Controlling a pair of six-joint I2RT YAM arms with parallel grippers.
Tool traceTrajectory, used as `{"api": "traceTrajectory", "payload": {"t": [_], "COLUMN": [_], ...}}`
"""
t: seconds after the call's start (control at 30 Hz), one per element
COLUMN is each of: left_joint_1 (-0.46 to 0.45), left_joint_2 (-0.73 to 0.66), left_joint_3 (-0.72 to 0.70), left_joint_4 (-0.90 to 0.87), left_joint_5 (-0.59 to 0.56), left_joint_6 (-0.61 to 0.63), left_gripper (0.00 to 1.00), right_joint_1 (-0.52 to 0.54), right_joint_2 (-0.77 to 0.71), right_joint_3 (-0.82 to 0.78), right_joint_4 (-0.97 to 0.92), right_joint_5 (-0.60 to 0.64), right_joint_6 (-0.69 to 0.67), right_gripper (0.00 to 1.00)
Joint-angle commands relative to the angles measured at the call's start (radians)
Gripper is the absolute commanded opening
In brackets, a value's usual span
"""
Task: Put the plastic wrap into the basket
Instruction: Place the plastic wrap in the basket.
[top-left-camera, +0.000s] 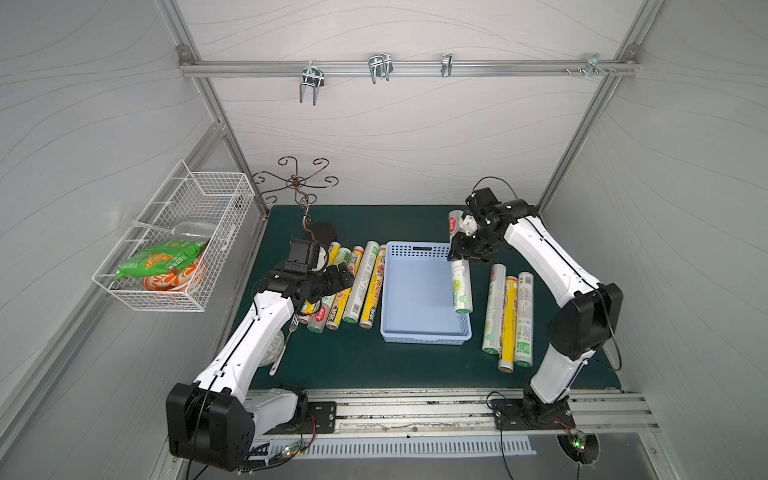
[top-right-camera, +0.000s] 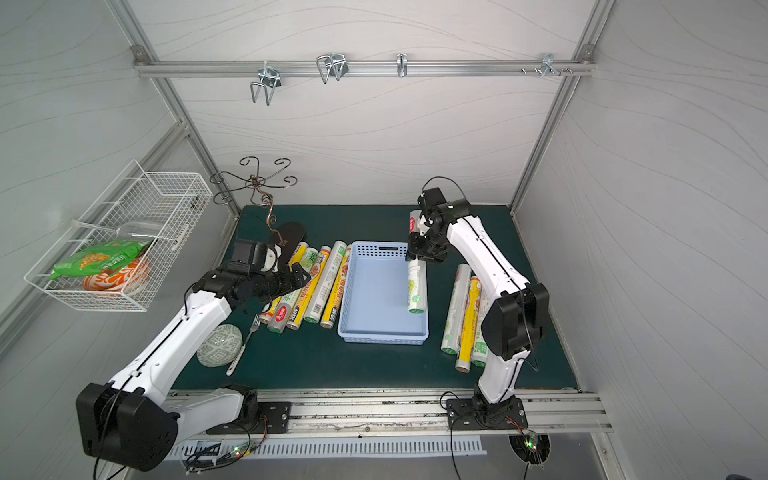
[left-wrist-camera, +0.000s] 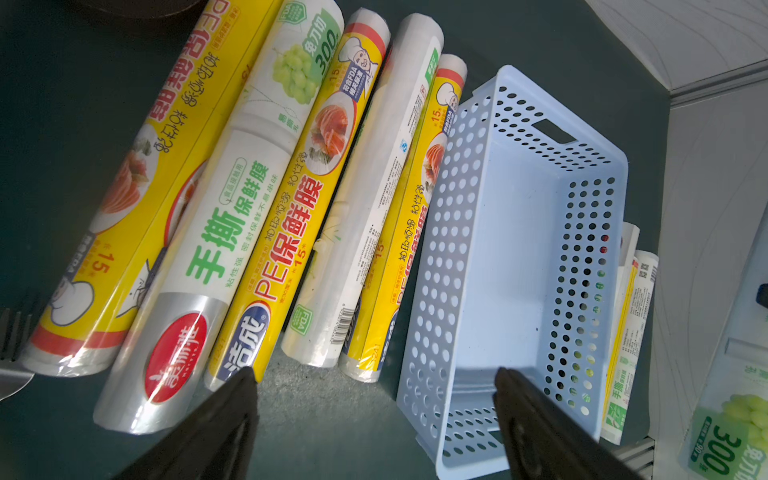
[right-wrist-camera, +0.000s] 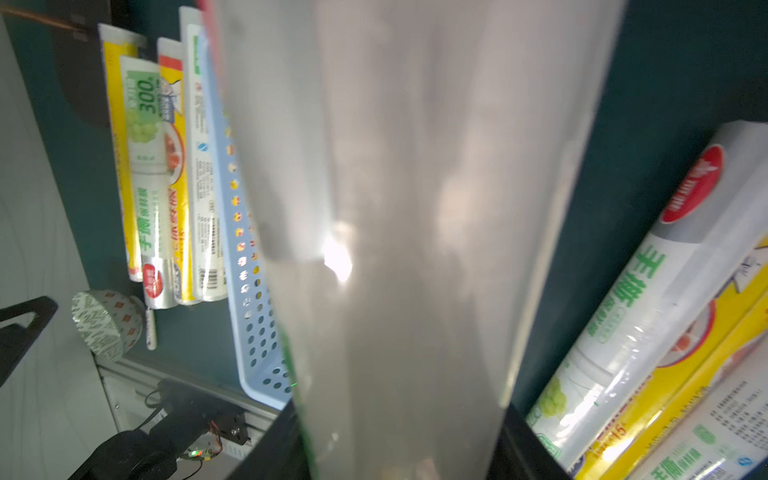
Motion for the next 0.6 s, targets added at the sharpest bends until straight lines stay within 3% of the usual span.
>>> {"api": "traceTrajectory", "payload": {"t": [0.0,0.3,0.57], "left_joint_1": [-0.002,0.0,0.0], "left_joint_2": [-0.024,-0.025,-0.03], "left_joint_3": [0.044,0.036,0.027], "left_joint_4": [0.007,0.015,0.014], "left_joint_5": [-0.015,-0.005,-0.005], "left_joint_6": [0.019,0.011,0.015], "left_gripper": [0.92,0.92,0.92], "right_joint_1": [0.029,0.069,0.089], "right_joint_2": [0.032,0.083,0.136], "right_joint_3": [0.028,-0.037,-0.092], "right_joint_4": [-0.013,0.066,0.098], "right_joint_5": [-0.033,-0.014,0.057], "right_joint_6": [0.05,0.121,0.107], "right_gripper": [0.35,0.35,0.34]}}
